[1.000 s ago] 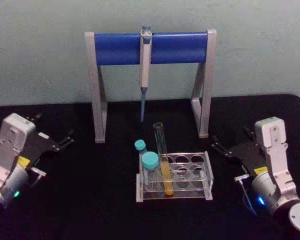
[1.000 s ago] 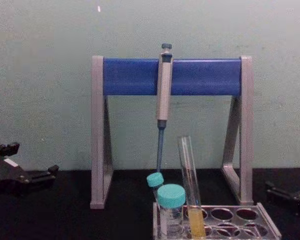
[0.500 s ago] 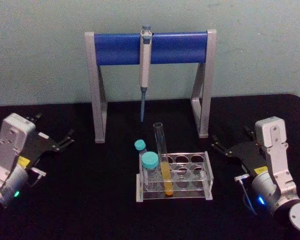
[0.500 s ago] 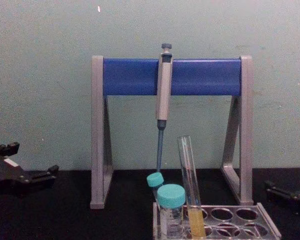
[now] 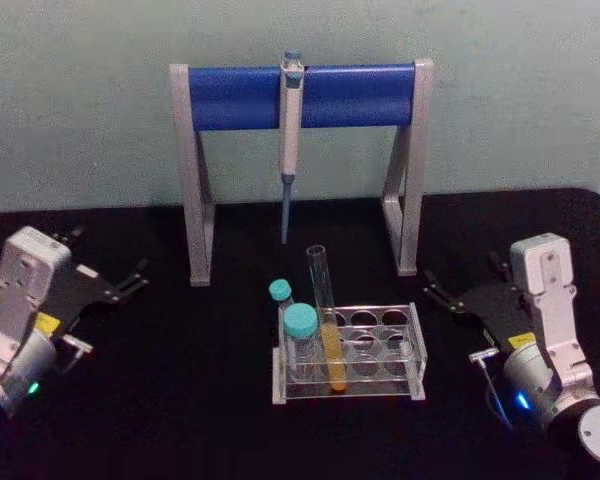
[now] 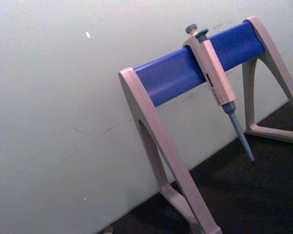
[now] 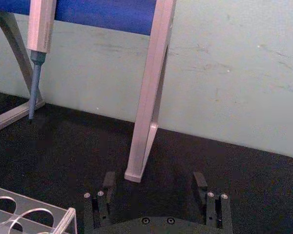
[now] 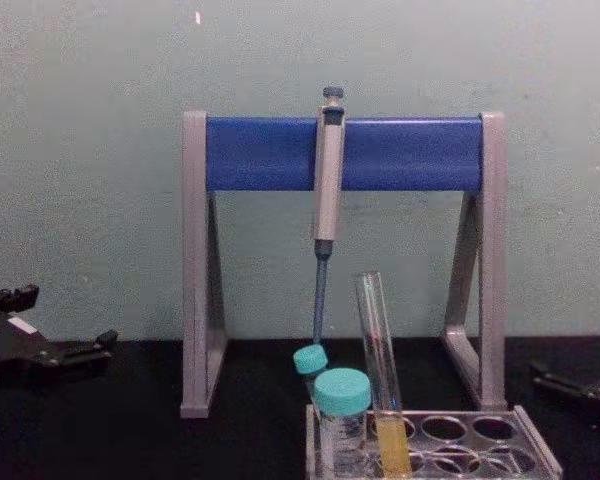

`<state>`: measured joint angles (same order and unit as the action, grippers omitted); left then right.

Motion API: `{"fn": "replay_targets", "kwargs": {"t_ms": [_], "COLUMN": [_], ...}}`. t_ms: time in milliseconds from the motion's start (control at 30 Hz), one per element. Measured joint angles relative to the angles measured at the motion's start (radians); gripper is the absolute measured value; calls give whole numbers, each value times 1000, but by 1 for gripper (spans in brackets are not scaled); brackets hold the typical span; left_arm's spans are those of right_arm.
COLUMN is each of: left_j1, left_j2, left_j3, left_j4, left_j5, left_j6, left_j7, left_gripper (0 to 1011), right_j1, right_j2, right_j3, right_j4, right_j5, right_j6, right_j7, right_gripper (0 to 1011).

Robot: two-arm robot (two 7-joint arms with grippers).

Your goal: Pick up the test tube from the test tube rack, shake it, then place it back into the test tube rack.

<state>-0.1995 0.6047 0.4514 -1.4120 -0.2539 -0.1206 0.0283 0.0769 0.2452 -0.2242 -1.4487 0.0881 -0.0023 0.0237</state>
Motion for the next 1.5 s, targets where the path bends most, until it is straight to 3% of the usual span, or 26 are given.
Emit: {"fn": "replay_targets", "kwargs": {"t_ms": [1500], "left_j1": [0], "left_j2": [0], "left_j3": [0], "left_j4": [0], "left_j5": [0], "left_j6": [0], "left_j7": [0], "left_gripper": [1001], "right_j1": [0], "right_j2": [0], "right_j3": [0], "right_j4": [0], "right_j5": [0], "right_j6": [0], "right_j7": [0], "right_gripper": [1000]}}
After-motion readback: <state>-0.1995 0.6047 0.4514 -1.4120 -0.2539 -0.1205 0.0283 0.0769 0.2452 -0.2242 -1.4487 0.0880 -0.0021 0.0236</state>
